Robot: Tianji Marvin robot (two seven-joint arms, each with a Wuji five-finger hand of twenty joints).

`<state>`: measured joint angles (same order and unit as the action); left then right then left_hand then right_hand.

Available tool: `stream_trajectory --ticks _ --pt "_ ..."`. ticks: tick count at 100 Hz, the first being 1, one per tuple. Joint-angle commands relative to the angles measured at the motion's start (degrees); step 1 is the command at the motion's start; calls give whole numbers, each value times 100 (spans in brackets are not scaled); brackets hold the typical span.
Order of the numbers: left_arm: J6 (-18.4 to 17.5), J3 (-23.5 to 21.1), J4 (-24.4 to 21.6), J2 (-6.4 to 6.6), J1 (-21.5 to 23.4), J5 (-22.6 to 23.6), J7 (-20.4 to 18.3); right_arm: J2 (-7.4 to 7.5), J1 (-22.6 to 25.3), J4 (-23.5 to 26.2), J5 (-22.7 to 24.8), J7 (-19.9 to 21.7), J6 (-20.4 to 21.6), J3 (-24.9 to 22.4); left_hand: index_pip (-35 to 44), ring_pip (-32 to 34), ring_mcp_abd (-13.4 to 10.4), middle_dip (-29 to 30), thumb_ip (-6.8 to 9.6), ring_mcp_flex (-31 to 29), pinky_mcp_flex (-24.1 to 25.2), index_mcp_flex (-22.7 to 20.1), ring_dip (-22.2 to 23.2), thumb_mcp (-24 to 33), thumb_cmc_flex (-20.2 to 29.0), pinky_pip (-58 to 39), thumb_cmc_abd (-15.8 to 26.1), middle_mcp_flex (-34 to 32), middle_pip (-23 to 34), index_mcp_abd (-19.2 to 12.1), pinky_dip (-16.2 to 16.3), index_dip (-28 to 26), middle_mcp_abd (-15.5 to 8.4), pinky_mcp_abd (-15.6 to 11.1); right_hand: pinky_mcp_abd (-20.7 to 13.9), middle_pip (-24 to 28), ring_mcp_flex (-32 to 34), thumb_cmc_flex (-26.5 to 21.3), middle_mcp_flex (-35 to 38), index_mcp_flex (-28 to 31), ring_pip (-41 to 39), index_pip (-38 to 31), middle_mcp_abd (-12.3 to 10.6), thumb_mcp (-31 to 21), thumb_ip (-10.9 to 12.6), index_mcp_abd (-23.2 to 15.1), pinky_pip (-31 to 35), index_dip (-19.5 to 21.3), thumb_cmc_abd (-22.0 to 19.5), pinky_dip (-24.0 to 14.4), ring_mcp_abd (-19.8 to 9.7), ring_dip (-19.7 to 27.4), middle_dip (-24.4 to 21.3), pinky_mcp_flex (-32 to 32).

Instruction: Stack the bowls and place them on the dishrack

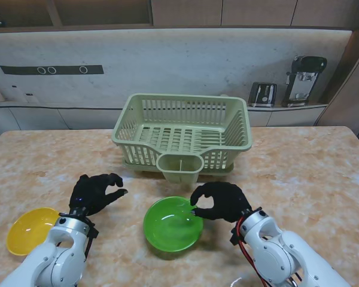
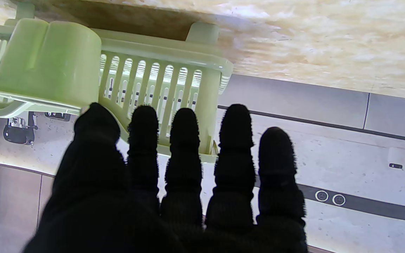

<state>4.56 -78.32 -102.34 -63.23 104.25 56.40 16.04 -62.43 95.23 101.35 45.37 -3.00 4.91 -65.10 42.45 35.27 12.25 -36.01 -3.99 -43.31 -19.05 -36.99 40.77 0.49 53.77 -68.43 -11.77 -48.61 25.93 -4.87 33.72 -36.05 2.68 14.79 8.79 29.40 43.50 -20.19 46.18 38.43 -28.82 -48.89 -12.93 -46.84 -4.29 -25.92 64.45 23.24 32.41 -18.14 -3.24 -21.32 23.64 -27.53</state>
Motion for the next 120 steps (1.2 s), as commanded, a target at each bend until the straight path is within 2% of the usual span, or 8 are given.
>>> stream_trajectory --ticks 1,42,53,57,61,91,111,120 --pt "-18 -44 28 -17 -20 -16 -114 7 145 77 15 29 -63 -37 4 -85 -1 -31 121 2 70 -26 1 -89 46 35 141 -27 -13 -15 16 -77 41 72 -135 95 86 -85 154 150 -97 -160 -175 -100 -114 -209 172 -81 113 -76 -137 -172 104 -69" --pt "-124 -483 147 44 -98 73 -521 4 584 428 275 -70 -277 -452 -293 -614 -257 155 172 181 213 222 -258 -11 163 606 -9 288 -283 10 -288 -4 -39 -142 -172 112 103 -151 178 243 -132 -287 -188 -335 -90 -215 200 -71 226 -67 -158 -192 151 -105" --pt "-86 -645 141 77 -82 121 -794 3 638 467 288 -69 -304 -507 -455 -900 -319 293 190 320 342 311 -419 102 267 895 -105 469 -467 27 -433 38 26 -221 -182 102 105 -132 177 233 -129 -286 -189 -355 -102 -218 196 -75 220 -61 -159 -193 156 -92" --pt "-73 -708 139 92 -72 179 -878 4 643 472 290 -62 -311 -521 -501 -984 -354 329 195 361 363 339 -471 136 283 979 -138 516 -509 23 -476 47 -65 -268 -181 99 100 -127 180 232 -126 -286 -185 -353 -106 -217 195 -76 219 -60 -160 -193 157 -90" --pt "-55 -771 137 106 -59 253 -951 4 649 476 293 -56 -322 -532 -564 -1113 -381 399 197 389 381 361 -558 186 282 1123 -161 579 -589 40 -550 51 17 -283 -178 97 94 -125 180 229 -121 -288 -184 -354 -106 -207 196 -76 216 -59 -166 -192 159 -88" --pt "237 -1135 205 162 16 631 -1293 2 635 472 252 -20 -386 -529 -1643 -2100 -631 1097 309 1164 914 758 -1335 358 -217 2180 128 1474 -1270 342 -1030 465 -162 -485 -173 85 78 -93 169 222 -111 -283 -179 -313 -109 -187 191 -82 170 -53 -154 -193 169 -55" --pt "105 -1481 211 213 108 693 -1751 4 591 446 193 30 -414 -489 -2197 -2498 -776 1479 332 1655 1217 1088 -1738 705 -323 2937 -322 2007 -1551 553 -1372 974 -288 -707 -170 81 65 -71 169 220 -98 -281 -173 -275 -100 -182 180 -80 125 -49 -152 -191 176 -23" --pt "12 -1667 157 240 205 720 -2048 4 558 428 160 54 -436 -468 -2484 -2641 -800 1653 327 1918 1361 1175 -1904 1122 -482 3309 -521 2247 -1686 672 -1541 1224 -217 -817 -174 81 54 -68 167 216 -93 -278 -165 -257 -94 -175 179 -81 108 -49 -149 -191 180 -13"
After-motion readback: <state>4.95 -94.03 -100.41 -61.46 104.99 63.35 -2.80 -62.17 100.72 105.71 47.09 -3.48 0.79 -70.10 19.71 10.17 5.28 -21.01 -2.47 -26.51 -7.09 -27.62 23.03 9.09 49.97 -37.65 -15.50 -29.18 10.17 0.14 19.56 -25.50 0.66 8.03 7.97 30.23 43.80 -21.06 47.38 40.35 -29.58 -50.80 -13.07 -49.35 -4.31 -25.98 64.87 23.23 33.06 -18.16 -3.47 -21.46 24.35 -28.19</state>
